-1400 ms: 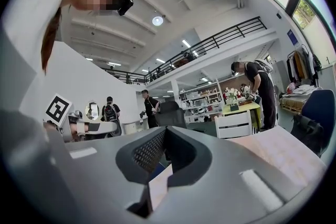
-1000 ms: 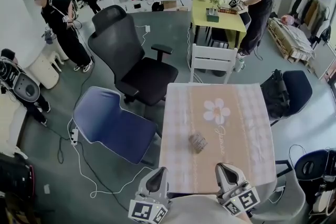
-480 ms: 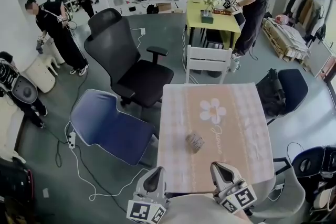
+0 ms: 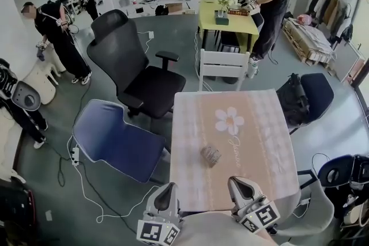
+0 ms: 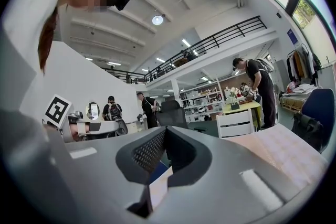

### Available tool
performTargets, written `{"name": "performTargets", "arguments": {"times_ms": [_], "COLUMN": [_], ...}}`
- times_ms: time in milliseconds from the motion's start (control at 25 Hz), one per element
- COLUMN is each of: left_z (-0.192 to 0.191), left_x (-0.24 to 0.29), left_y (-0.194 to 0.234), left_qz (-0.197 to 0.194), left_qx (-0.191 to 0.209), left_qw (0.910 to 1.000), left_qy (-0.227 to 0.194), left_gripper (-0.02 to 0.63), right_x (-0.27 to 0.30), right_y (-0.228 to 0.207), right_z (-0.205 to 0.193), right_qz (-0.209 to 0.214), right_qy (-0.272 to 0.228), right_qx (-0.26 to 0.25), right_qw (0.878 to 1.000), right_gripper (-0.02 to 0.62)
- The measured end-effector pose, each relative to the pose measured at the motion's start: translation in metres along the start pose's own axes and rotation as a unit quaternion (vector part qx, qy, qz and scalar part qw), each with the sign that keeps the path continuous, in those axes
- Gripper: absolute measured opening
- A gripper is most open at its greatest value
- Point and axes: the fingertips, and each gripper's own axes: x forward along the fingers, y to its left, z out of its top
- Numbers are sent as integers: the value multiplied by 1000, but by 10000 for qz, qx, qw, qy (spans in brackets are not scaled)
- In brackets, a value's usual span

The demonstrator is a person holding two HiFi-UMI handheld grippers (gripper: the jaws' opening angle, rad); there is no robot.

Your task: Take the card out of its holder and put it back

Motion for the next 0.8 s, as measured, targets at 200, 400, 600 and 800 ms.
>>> {"name": "performTargets", "arguments": {"times_ms": [200, 400, 600, 800], "left_z": [-2, -4, -3, -5], "left_x": [5, 3, -1, 0], "left_y": [0, 1, 4, 3], "left_qz": [-67, -53, 9, -4], "left_qx": [8, 4, 13, -24], "left_qw": [10000, 10000, 10000, 10000], "left_qy": [49, 37, 37, 81], "left_gripper": [0, 0, 0, 0], "right_x": [1, -1, 2, 2], "right_y": [-4, -2, 1, 0], "right_z": [-1, -3, -3, -4], "right_qz": [-95, -79, -28, -48], "right_qy": [31, 45, 50, 94], "right_qx": [23, 7, 11, 29], "right_qw": [9999, 10000, 10000, 9999], "right_gripper": [-2, -2, -2, -2]}}
